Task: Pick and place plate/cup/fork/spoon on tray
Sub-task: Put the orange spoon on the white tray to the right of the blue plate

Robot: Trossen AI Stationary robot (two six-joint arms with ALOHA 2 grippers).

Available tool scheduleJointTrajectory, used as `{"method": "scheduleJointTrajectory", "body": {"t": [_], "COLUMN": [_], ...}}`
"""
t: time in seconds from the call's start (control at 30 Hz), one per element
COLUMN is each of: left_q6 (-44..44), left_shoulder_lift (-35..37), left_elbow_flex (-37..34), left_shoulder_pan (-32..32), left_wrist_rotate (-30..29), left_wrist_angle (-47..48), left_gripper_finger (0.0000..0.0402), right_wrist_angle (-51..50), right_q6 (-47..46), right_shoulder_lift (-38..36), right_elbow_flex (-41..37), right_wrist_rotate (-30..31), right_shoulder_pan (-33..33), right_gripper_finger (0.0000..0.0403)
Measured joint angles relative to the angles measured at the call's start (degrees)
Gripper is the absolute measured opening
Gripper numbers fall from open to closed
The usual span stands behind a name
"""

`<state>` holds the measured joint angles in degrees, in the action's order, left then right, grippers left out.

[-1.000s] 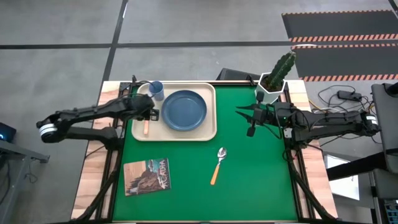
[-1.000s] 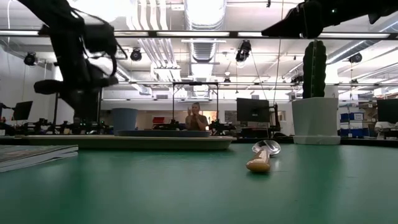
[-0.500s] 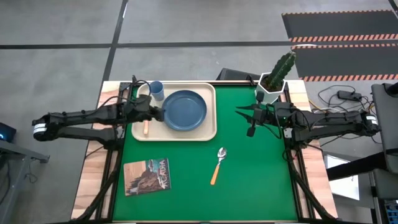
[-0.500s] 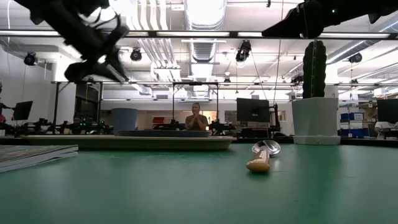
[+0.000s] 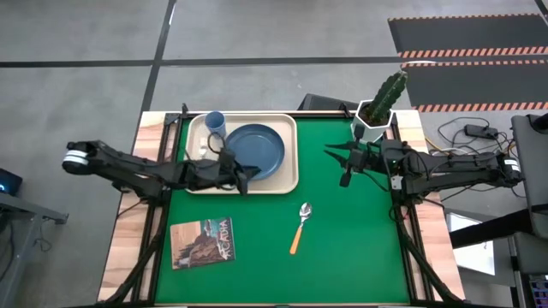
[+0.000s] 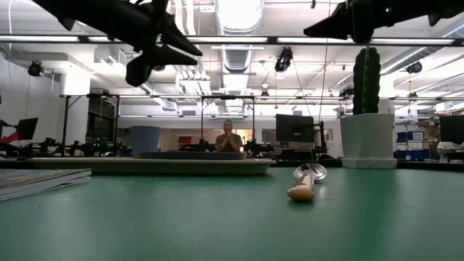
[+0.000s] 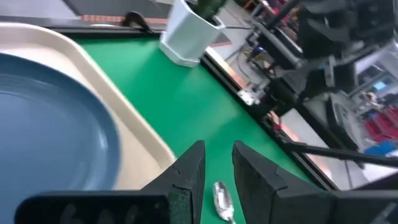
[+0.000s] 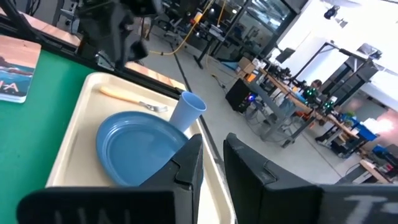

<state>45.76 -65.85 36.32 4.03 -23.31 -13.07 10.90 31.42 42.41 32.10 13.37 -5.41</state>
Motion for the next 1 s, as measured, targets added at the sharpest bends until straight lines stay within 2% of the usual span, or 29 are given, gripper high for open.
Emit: {"method": "scheduleJointTrajectory", "body": {"t": [0.2, 0.37, 0.5, 0.63, 0.8, 1.0], "left_q6": [0.21, 0.24, 0.09, -6.06, -8.85, -12.13], "left_shoulder_lift": [-6.71, -9.07, -7.98, -3.82, -1.01, -0.79], "left_elbow_flex": [0.11, 0.11, 0.11, -0.09, -0.13, -0.13], "left_shoulder_pan": [2.08, 2.06, 1.97, 2.08, 1.93, 1.97], "left_wrist_rotate": [0.0, 0.0, 1.43, 10.06, 7.8, 7.39], "left_wrist_angle": [-5.05, -5.85, -5.41, -1.72, -1.27, -1.28], "left_gripper_finger": [0.0062, 0.0062, 0.0062, 0.0062, 0.0062, 0.0062], "right_wrist_angle": [0.59, -0.11, -1.67, -3.16, -3.41, -3.76], "right_q6": [0.26, -0.35, -1.42, -2.71, -3.82, -4.52], "right_shoulder_lift": [0.0, 0.0, 0.0, 0.0, 0.0, 0.0], "right_elbow_flex": [0.0, 0.0, 0.0, 0.0, 0.0, 0.0], "right_wrist_rotate": [-0.21, -0.24, -0.26, -0.24, -0.24, -0.24], "right_shoulder_pan": [0.0, 0.0, 0.0, 0.0, 0.0, 0.0], "right_gripper_finger": [0.0054, 0.0054, 0.0054, 0.0054, 0.0054, 0.0054]}}
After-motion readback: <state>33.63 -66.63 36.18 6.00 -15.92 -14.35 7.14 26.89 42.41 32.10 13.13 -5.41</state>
